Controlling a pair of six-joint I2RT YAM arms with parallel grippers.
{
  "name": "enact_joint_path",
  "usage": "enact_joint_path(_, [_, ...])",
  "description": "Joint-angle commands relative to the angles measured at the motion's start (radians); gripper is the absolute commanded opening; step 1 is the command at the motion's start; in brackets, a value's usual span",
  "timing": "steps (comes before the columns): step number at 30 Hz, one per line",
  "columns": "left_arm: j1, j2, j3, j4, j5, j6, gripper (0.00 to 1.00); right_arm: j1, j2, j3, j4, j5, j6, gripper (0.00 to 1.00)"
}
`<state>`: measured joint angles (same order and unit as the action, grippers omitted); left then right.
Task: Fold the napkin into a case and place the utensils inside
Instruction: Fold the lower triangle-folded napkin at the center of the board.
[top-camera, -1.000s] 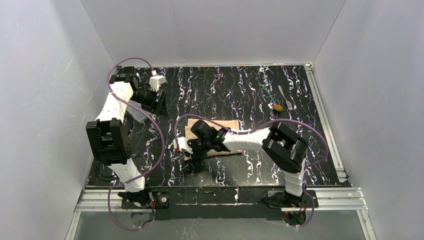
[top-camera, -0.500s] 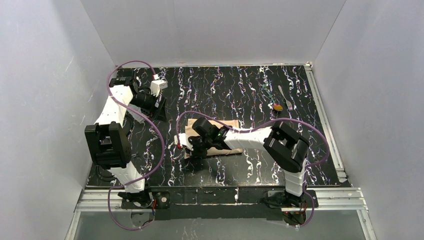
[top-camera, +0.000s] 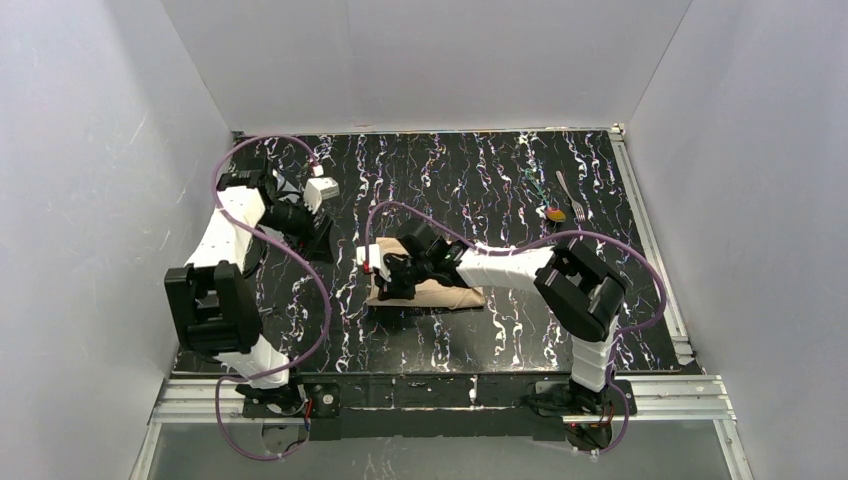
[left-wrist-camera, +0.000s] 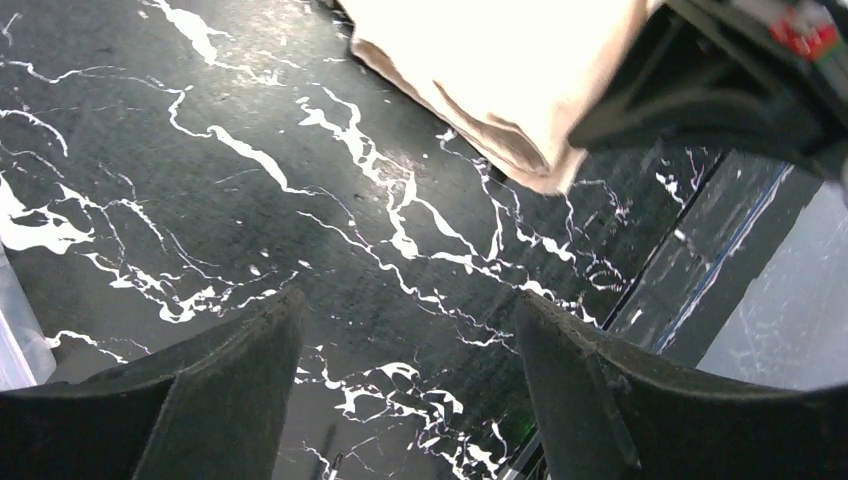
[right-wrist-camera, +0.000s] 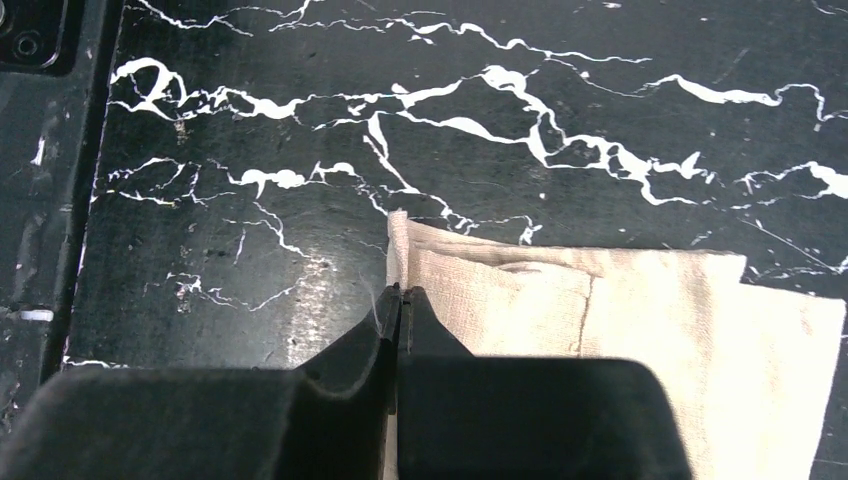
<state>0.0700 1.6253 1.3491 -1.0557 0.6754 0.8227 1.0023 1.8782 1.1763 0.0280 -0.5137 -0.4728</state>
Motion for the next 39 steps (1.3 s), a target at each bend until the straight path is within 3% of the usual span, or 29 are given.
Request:
enact_joint_path(1, [-0.015, -0.125, -0.074, -0.048, 0.068, 0.210, 0.75, -0.038, -0.015, 0.013, 0.071, -0.055, 0.030, 0.01])
enact_joint_path(5, [-0.095, -0.157, -0.149, -0.057, 0.011, 0.286, 0.75, -0.059, 0.007, 0.015, 0.084, -0.078, 0.044, 0.01])
enact_joint_path(15, [-0.303, -0.253, -0.278, 0.093, 0.008, 0.227, 0.75, -0.096, 0.060, 0.005, 0.107, -0.104, 0.061, 0.01])
enact_joint_path(20, [-0.323, -0.255, -0.309, 0.234, 0.034, 0.098, 0.75, -0.109, 0.098, 0.002, 0.135, -0.124, 0.094, 0.01])
enact_joint_path(28, [-0.336, -0.182, -0.364, 0.418, -0.049, -0.019, 0.75, -0.126, 0.136, -0.032, 0.226, -0.131, 0.163, 0.03])
enact_joint_path(39, [-0.398, -0.060, -0.373, 0.571, -0.160, -0.075, 0.74, -0.131, 0.129, -0.106, 0.352, -0.113, 0.276, 0.08])
